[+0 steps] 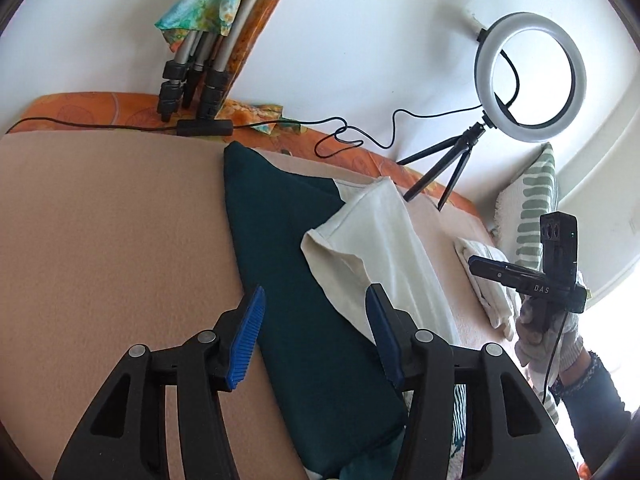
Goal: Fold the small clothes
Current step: 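Move both tools to the collar end and grasp it, then lift the collar end with both tools, fold it over the hem, release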
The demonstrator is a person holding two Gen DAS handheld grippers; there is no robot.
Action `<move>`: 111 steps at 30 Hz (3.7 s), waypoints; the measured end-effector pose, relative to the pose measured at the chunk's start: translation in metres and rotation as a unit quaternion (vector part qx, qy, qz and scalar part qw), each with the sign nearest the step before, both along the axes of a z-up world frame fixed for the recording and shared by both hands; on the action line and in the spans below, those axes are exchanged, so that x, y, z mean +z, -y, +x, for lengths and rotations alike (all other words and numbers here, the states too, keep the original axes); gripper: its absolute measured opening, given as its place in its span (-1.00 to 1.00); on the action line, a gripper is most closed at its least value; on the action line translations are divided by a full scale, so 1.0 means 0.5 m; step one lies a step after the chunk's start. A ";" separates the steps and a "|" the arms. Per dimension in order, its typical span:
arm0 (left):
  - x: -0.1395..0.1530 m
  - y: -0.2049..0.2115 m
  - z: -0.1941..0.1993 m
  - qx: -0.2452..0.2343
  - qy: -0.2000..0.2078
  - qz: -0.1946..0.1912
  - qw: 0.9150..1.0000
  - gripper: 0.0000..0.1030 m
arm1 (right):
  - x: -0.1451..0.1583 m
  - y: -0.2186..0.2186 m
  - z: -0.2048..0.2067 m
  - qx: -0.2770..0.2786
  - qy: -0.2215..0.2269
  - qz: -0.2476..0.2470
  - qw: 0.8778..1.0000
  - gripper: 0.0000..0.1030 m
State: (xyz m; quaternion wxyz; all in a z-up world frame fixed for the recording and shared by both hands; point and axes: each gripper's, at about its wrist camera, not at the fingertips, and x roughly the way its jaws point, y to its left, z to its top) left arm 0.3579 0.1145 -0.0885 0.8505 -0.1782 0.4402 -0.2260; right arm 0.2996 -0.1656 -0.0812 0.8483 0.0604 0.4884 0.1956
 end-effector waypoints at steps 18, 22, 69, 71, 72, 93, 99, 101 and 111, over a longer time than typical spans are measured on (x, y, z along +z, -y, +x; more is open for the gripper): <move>-0.101 -0.024 0.230 0.039 -0.041 -0.033 0.998 0.00 | -0.098 -0.039 0.236 0.006 -0.024 0.040 0.999 0.32; -0.112 -0.022 0.253 0.044 -0.039 -0.053 0.997 0.00 | -0.111 -0.034 0.262 -0.005 -0.024 0.056 0.998 0.32; 0.111 0.056 -0.007 -0.021 0.079 -0.028 0.996 -0.94 | 0.152 -0.035 -0.029 0.061 0.096 0.076 0.991 -0.90; 0.116 0.057 -0.050 -0.026 0.082 -0.023 0.996 -0.94 | 0.159 -0.033 -0.075 0.065 0.099 0.073 0.990 -0.90; 0.116 0.055 -0.072 -0.027 0.082 -0.019 0.996 -0.94 | 0.160 -0.035 -0.100 0.069 0.101 0.068 0.990 -0.90; -0.024 0.097 -0.405 -0.106 0.041 0.095 0.989 -0.94 | 0.000 -0.059 -0.481 0.134 0.115 -0.075 0.981 -0.90; -0.039 0.119 -0.432 -0.133 0.019 0.118 0.984 -0.91 | -0.014 -0.041 -0.503 0.147 0.123 -0.124 0.974 -0.90; -0.041 0.116 -0.439 -0.134 0.005 0.115 0.984 -0.86 | -0.013 -0.036 -0.529 0.169 0.122 -0.142 0.968 -0.90; 0.003 0.101 -0.506 -0.155 0.008 0.109 0.982 -0.77 | 0.012 0.050 -0.570 0.133 0.079 -0.126 0.980 -0.41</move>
